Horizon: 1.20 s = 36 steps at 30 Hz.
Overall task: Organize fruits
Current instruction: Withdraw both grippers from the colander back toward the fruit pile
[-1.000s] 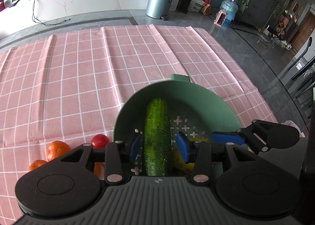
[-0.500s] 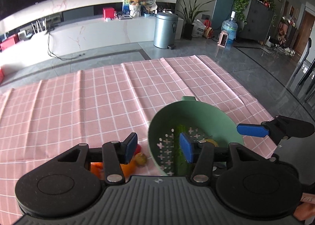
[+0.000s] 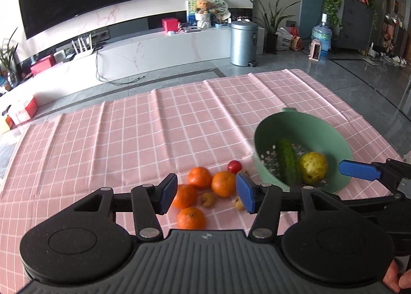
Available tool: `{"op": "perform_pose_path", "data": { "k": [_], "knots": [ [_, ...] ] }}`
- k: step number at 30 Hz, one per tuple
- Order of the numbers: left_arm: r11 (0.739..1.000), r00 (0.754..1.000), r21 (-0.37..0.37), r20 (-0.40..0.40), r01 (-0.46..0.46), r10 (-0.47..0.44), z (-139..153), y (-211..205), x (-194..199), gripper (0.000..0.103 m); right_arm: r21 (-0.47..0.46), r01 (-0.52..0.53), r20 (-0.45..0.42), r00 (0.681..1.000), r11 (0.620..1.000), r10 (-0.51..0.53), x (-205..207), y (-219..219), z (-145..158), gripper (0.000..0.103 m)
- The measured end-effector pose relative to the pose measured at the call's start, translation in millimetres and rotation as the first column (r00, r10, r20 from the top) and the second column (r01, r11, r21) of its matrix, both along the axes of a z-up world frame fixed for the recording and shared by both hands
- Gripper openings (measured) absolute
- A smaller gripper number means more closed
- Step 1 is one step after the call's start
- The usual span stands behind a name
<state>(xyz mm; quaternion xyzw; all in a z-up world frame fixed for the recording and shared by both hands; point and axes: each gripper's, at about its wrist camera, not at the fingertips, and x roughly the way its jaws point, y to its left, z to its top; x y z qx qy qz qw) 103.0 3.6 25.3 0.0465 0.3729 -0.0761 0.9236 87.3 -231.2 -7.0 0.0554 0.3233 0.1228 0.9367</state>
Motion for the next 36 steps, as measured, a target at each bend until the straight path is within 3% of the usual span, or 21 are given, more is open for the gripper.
{"op": "perform_pose_path", "data": {
  "k": [6, 13, 24, 32, 36],
  "knots": [
    [1.0, 1.0, 0.006, -0.024, -0.009, 0.009, -12.1, 21.4, -7.6, 0.062, 0.01, -0.015, -0.008, 1.0, 1.0, 0.015, -8.5, 15.5, -6.4, 0.084],
    [0.999, 0.998, -0.036, -0.059, -0.009, 0.007, -28.4, 37.8, -9.8, 0.062, 0.002, -0.054, -0.028, 0.998, 0.999, 0.055, -10.8, 30.0, -19.6, 0.077],
    [0.994, 0.994, -0.103, -0.108, -0.022, 0.01, -57.1, 52.2, -0.8, 0.062, -0.029, -0.075, -0.054, 0.996, 0.997, 0.074, 3.0, 42.5, -39.2, 0.077],
    [0.97, 0.977, -0.234, -0.213, -0.069, 0.018, -84.1, 65.7, 15.3, 0.059, -0.056, -0.104, -0.106, 0.99, 0.993, 0.097, 20.4, 53.6, -59.6, 0.059],
    [0.973, 0.975, -0.217, -0.219, -0.074, 0.026, -95.7, 61.3, 23.3, 0.059, -0.063, -0.089, -0.146, 0.986, 0.994, 0.079, 31.9, 53.7, -70.5, 0.048]
  ]
}}
